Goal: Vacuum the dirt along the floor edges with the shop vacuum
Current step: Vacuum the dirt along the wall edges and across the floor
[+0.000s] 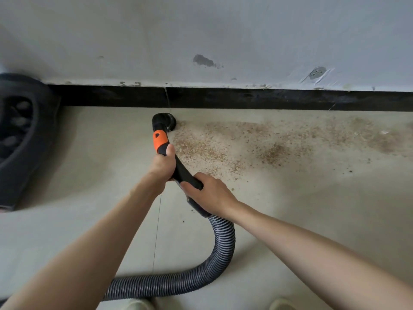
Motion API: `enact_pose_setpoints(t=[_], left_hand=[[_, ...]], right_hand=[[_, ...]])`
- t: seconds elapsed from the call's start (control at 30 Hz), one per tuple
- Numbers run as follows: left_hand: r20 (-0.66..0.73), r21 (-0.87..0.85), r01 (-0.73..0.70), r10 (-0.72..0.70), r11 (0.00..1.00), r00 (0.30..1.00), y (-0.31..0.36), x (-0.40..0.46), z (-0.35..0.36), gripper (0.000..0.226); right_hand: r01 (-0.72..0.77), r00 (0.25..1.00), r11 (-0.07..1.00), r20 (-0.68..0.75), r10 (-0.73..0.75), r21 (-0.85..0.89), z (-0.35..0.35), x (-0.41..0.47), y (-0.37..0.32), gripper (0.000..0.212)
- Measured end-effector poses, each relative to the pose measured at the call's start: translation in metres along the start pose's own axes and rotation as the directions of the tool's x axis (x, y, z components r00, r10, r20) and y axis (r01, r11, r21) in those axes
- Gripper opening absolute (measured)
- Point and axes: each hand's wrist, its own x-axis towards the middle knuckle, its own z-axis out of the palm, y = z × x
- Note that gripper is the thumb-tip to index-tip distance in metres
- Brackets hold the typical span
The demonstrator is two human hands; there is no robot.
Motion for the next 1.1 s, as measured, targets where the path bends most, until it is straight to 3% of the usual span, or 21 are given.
enact_pose_setpoints(t=[0.27, 0.5, 0.7, 0.9, 1.1], left_hand=[[0.188, 0.186, -0.064, 0.029, 0.980, 0.982, 0.014, -0.017, 0.071, 0.055], [0.358, 0.207, -0.085, 0.006, 0.975, 0.934, 0.033, -0.034, 0.140, 0.047], [0.439, 0.286, -0.194, 0.052, 0.939, 0.897, 0.038, -0.042, 0.177, 0.041], [0.408, 0.231, -0.168, 0.061, 0.958, 0.911, 0.037, -0.031, 0.164, 0.042], [0.212, 0.177, -0.115, 0.076, 0.977, 0.974, 0.031, -0.008, 0.107, 0.051]], right_hand=[[-0.114, 0.981, 0.986, -0.146, 0.131, 0.121, -0.027, -0.033, 0.045, 0.034], [-0.198, 0.930, 0.968, -0.282, 0.235, 0.153, -0.070, -0.055, 0.086, 0.036], [-0.271, 0.867, 0.941, -0.374, 0.330, 0.202, -0.076, -0.062, 0.109, 0.031], [-0.241, 0.899, 0.949, -0.322, 0.298, 0.206, -0.070, -0.049, 0.100, 0.032], [-0.116, 0.970, 0.970, -0.187, 0.157, 0.214, -0.051, -0.022, 0.066, 0.035]])
